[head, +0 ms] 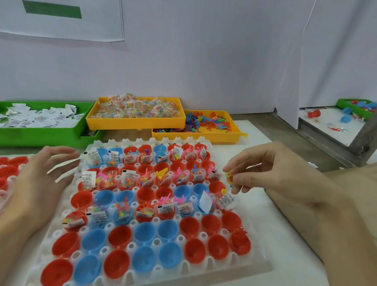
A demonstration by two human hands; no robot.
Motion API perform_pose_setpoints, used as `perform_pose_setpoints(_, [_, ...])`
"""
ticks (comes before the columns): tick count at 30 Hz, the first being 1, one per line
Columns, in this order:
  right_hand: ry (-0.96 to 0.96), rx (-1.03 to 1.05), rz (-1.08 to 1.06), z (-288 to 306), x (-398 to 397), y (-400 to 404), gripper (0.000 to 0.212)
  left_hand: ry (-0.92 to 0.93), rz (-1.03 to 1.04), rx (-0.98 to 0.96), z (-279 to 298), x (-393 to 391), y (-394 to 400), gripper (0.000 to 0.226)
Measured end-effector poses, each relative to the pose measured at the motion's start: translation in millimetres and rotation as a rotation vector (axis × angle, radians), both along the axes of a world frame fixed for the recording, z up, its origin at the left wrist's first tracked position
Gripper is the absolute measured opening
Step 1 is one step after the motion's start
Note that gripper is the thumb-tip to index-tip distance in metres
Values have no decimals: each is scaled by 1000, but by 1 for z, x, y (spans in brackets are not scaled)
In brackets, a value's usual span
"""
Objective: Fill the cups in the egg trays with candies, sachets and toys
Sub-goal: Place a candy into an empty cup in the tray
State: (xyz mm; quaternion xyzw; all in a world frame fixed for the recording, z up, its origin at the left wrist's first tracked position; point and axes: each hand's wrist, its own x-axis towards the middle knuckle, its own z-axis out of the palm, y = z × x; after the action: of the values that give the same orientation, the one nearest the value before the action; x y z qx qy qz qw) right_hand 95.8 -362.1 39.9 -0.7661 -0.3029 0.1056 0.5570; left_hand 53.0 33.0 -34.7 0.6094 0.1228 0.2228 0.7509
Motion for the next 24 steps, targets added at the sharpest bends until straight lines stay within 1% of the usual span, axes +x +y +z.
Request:
perform_pose_setpoints(5, [23,-24,22,2,-3,0,14,4,7,2,1,-1,-1,35])
perform_pose_setpoints(7, [26,-42,20,2,-3,-1,10,8,13,8,1,-1,-1,35])
perform_pose_setpoints(11, [56,-61,17,0,-1,0,19,10,16,2,2,-2,-2,35])
perform_pose_setpoints(15, [16,-77,-40,-2,1,9,19,12,22,35,6,-3,-8,31])
perform_pose_setpoints(16, [11,-69,-60,-4,2,13,21,17,48,97,7,-4,-10,30])
perform_pose_setpoints(17, [11,-54,-74,-5,2,16,23,24,82,201,10,-5,-11,28])
perform_pose_setpoints(19, [2,-15,-89,-8,2,23,20,16,147,450,22,-11,-15,23])
perform_pose_setpoints(20, [-9,-3,-93,-10,3,26,18,-5,180,543,31,-15,-19,20])
perform_pose_setpoints(22, [-34,13,-103,-12,2,32,15,-74,214,653,51,-25,-34,15])
perform_pose_setpoints(23, [-44,23,-106,-12,1,34,15,-107,188,690,62,-29,-47,15])
perform_pose_setpoints(24, [-49,33,-105,-13,-1,36,16,-119,119,725,72,-32,-63,14])
